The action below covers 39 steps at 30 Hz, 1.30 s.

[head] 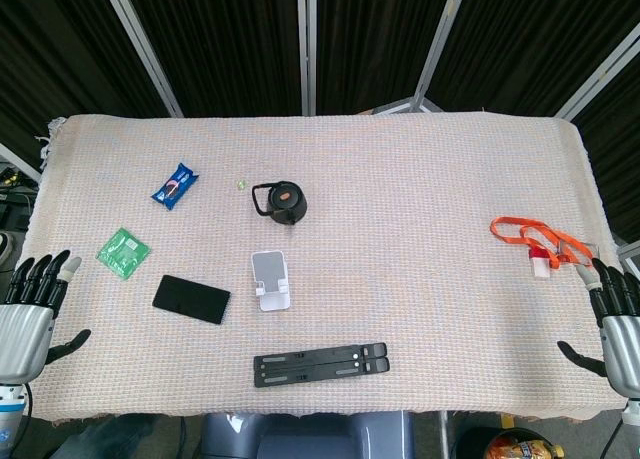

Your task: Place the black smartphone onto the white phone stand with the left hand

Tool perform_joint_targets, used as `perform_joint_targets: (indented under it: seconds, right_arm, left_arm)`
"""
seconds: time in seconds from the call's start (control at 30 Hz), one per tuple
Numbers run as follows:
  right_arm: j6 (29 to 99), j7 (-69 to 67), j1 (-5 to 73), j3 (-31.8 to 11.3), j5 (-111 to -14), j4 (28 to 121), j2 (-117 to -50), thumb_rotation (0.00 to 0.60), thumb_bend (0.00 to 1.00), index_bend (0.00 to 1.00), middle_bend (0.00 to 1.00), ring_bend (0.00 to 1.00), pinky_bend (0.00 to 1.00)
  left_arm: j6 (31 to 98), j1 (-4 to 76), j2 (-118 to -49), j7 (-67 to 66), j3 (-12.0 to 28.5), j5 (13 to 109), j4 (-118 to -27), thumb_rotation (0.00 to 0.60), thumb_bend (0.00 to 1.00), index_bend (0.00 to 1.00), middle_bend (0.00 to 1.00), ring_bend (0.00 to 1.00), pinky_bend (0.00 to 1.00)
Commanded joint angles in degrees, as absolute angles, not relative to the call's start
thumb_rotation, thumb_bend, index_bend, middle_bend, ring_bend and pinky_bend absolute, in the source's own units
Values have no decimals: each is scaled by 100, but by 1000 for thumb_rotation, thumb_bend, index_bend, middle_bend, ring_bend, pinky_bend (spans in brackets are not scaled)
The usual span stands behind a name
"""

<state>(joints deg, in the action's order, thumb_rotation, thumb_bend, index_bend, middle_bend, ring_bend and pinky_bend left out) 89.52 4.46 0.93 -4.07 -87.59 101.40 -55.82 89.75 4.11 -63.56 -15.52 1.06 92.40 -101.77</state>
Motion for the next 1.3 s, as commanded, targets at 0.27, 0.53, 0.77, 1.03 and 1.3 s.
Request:
perform_joint_targets:
  seconds: [0.27, 0.53, 0.77, 1.03, 1.3]
  right_arm:
    - [8973, 422, 68, -376, -8801, 10182, -5557, 600, 0, 0, 0, 0, 0]
    - [8820, 440, 157, -464, -8608, 10131, -5577, 600, 0, 0, 0, 0, 0]
    - [8625, 479, 232, -511, -8372, 10038, -5634, 600, 0, 0, 0, 0, 0]
    - [8637, 494, 219, -529, -8293, 9987, -5651, 600, 0, 0, 0, 0, 0]
    - [8683, 512, 188, -512, -8309, 10000, -5641, 600, 0, 0, 0, 0, 0]
  left_arm:
    - [8174, 825, -6389, -1592, 107, 9151, -10019, 600, 0, 0, 0, 0, 0]
    - [5615, 2295, -7103, -1600, 289, 8496, -9171, 600, 0, 0, 0, 0, 9]
    - [4868, 2965, -7668, -1569, 340, 8432, -8476, 600, 0, 60, 31, 120, 201]
    - [4573, 3216, -7751, -1863, 250, 8270, -8366, 600, 0, 112, 77, 171, 249]
    - [4543, 3274, -7867, -2011, 141, 8094, -8252, 600, 0, 153, 102, 202, 274]
